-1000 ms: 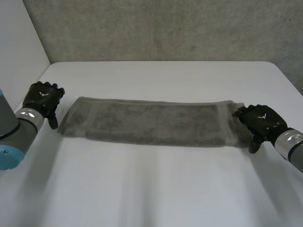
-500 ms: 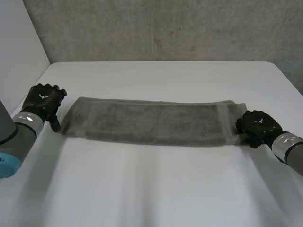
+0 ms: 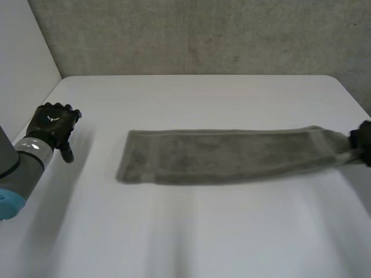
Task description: Fold the towel.
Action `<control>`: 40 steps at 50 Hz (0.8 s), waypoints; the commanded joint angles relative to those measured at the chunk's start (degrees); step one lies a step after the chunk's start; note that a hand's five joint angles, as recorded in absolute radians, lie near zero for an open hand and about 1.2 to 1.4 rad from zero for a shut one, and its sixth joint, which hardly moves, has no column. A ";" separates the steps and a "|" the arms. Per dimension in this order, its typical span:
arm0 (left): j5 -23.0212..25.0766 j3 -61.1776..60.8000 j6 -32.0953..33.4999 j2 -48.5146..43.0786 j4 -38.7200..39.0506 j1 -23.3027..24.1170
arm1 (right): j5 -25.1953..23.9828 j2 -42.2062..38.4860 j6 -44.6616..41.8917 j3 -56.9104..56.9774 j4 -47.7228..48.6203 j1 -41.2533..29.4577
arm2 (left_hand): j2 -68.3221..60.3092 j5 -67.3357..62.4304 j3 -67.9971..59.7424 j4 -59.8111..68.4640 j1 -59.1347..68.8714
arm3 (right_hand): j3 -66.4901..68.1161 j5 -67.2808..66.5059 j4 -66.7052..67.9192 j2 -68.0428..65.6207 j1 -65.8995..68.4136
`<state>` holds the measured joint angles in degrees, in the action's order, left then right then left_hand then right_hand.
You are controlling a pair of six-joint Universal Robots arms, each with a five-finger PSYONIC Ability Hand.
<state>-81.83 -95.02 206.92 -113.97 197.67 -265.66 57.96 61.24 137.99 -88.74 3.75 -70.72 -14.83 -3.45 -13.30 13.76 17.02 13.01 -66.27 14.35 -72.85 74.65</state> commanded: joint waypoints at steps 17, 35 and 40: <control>-0.79 -0.16 -4.16 3.84 -0.09 3.92 | 11.03 -2.52 -0.79 21.95 -7.09 -47.05 | 2.76 1.39 3.30 -3.76 -4.96 | -3.01 -3.73 -4.35 -7.15 5.35; -1.84 0.28 -5.83 4.10 -0.44 9.28 | 22.54 -17.75 0.52 28.65 2.40 -65.69 | 2.76 1.39 3.30 -3.76 -4.96 | -3.01 66.27 -4.35 62.85 -64.65; -2.11 2.48 -8.91 4.37 -0.53 11.83 | 22.89 -8.62 5.08 19.87 3.81 -60.70 | 2.59 1.22 3.30 -3.76 -4.79 | -3.01 66.27 -4.35 62.85 -64.65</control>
<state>-83.59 -94.47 200.78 -109.79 197.17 -255.99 79.83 43.19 138.81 -60.13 5.76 -136.34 -14.83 -3.46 -13.30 13.76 17.02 13.01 -9.49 14.35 -21.41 22.69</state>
